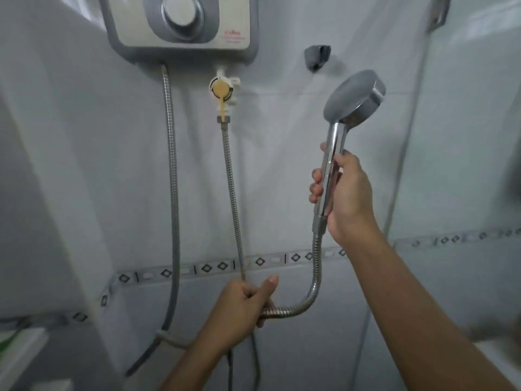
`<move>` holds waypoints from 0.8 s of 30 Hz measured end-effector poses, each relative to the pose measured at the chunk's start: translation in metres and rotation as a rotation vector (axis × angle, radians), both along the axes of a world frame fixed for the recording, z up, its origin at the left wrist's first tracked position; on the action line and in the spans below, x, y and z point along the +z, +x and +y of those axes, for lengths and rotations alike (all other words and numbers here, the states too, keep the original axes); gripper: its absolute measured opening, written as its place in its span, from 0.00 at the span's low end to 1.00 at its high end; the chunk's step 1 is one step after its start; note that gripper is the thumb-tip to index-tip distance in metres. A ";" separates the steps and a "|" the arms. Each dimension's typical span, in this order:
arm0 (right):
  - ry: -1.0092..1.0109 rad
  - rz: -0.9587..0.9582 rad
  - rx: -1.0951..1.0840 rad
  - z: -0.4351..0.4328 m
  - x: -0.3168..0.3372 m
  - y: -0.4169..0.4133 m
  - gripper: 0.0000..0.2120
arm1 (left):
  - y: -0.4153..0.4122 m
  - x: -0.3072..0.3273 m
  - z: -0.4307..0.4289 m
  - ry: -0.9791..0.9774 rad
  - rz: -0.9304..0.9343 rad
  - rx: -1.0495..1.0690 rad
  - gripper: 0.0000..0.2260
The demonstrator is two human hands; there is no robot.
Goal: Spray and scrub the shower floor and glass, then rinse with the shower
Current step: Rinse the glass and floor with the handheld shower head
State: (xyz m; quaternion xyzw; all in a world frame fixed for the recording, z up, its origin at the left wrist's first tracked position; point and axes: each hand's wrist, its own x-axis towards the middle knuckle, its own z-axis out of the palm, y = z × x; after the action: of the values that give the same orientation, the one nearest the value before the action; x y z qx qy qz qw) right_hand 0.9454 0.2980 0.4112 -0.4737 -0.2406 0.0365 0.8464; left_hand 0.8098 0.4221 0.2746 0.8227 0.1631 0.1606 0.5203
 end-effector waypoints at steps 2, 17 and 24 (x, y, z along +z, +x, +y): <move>-0.111 0.069 -0.012 0.009 -0.039 -0.002 0.15 | -0.004 -0.037 0.013 -0.033 0.035 0.076 0.29; -0.573 0.341 0.047 0.039 -0.259 -0.026 0.33 | 0.063 -0.256 0.082 -0.037 0.409 0.421 0.28; -0.516 0.467 0.023 0.036 -0.287 -0.020 0.33 | 0.066 -0.279 0.084 -0.066 0.472 0.467 0.27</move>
State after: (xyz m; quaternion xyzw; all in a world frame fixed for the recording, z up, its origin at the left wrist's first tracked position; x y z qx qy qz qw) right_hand 0.9256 0.3338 0.1246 -0.6483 -0.0285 0.2130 0.7304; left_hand 0.8760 0.5060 -0.0044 0.7603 0.4685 0.0751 0.4436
